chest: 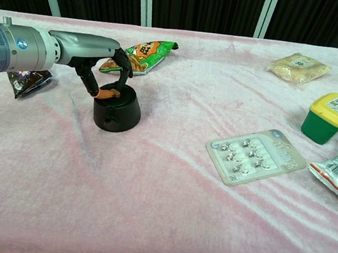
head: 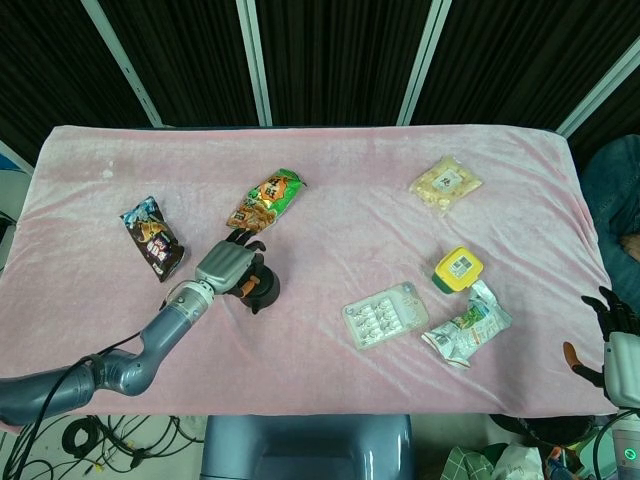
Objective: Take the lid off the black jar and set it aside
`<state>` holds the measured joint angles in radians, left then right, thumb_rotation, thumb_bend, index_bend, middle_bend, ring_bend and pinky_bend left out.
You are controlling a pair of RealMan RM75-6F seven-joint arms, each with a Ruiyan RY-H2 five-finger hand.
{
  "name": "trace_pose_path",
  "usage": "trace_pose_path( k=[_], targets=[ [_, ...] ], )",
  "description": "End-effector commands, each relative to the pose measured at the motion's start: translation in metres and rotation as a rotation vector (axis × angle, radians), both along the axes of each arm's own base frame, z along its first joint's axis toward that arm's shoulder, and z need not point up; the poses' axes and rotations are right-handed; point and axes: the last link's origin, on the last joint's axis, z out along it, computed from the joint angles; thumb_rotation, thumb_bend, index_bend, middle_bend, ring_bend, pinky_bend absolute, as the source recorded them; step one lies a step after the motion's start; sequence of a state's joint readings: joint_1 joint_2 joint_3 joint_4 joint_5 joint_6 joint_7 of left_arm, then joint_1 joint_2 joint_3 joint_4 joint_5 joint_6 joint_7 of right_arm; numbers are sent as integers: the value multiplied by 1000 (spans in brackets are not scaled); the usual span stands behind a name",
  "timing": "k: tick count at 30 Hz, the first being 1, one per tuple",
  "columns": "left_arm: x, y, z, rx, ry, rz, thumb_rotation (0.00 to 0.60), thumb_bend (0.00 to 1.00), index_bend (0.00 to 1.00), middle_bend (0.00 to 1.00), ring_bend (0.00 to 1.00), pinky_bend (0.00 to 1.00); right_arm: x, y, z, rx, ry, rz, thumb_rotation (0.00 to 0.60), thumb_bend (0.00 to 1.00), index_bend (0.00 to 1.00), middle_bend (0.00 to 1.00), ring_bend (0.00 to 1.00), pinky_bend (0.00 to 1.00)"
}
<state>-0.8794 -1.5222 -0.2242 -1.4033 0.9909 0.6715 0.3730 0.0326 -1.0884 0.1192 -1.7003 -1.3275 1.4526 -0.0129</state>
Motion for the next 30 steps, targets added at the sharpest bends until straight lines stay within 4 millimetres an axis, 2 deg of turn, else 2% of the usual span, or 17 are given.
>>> trace_pose_path(
  k=[1, 9, 16, 24, 30],
  targets=[
    [0, -1, -2, -1, 4, 1, 600, 401, 558, 211, 0, 11, 0, 0, 0, 0, -2, -1, 600, 257, 212, 78, 126, 213],
    [0, 0, 0, 16, 2, 8, 600, 438, 591, 227, 0, 11, 0, 0, 0, 2, -5, 2, 600, 257, 212, 78, 126, 212],
    [14, -3, 10, 30, -70, 4, 600, 438, 587, 224, 0, 11, 0, 0, 0, 3, -3, 1, 600, 257, 212, 78, 126, 213],
    [31, -6, 33, 41, -154, -10, 600, 438, 586, 226, 0, 11, 0, 1, -1, 5, -2, 0, 600, 257, 212, 78, 126, 213],
    [24, -21, 50, -28, -184, 44, 600, 437, 586, 225, 0, 11, 0, 1, 0, 4, -2, -3, 600, 257, 212, 78, 126, 213]
  ],
)
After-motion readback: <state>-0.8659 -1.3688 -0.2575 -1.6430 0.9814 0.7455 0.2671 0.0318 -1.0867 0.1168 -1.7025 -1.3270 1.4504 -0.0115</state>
